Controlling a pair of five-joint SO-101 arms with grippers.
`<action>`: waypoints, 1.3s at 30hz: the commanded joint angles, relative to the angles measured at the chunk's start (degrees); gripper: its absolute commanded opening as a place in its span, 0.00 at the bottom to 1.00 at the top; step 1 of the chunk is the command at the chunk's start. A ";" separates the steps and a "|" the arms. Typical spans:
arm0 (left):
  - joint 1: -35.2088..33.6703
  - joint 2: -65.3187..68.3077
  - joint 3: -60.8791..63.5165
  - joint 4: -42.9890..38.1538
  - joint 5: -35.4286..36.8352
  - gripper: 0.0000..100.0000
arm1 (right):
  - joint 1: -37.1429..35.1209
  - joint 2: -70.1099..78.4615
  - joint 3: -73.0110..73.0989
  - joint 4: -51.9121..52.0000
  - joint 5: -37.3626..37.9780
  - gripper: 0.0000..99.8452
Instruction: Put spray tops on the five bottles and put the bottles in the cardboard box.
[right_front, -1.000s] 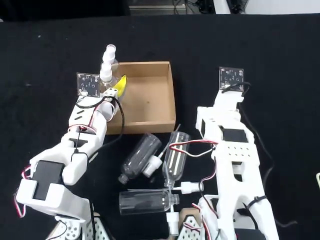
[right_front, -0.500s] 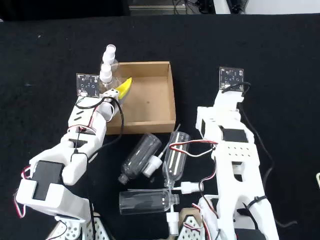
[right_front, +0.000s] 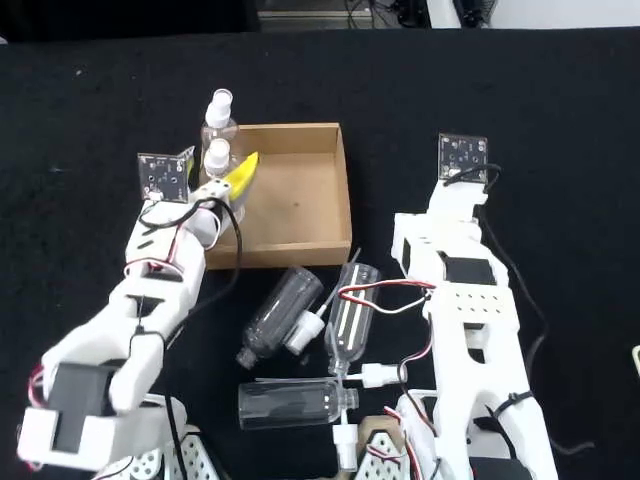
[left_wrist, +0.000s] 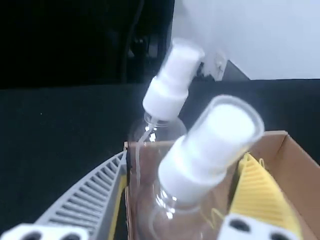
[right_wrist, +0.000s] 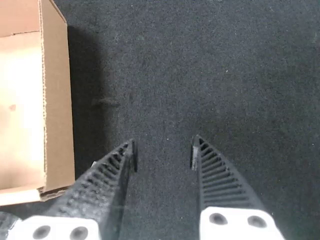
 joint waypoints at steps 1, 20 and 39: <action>-1.19 -8.09 0.66 7.38 0.18 0.32 | 0.88 -1.19 -0.57 -1.41 0.26 0.16; 0.22 -48.44 2.86 69.45 0.26 0.32 | 0.97 -1.10 -0.66 -1.41 0.18 0.17; 9.01 -78.59 6.64 99.52 -11.43 0.32 | 1.05 -1.45 -1.27 -0.44 0.53 0.16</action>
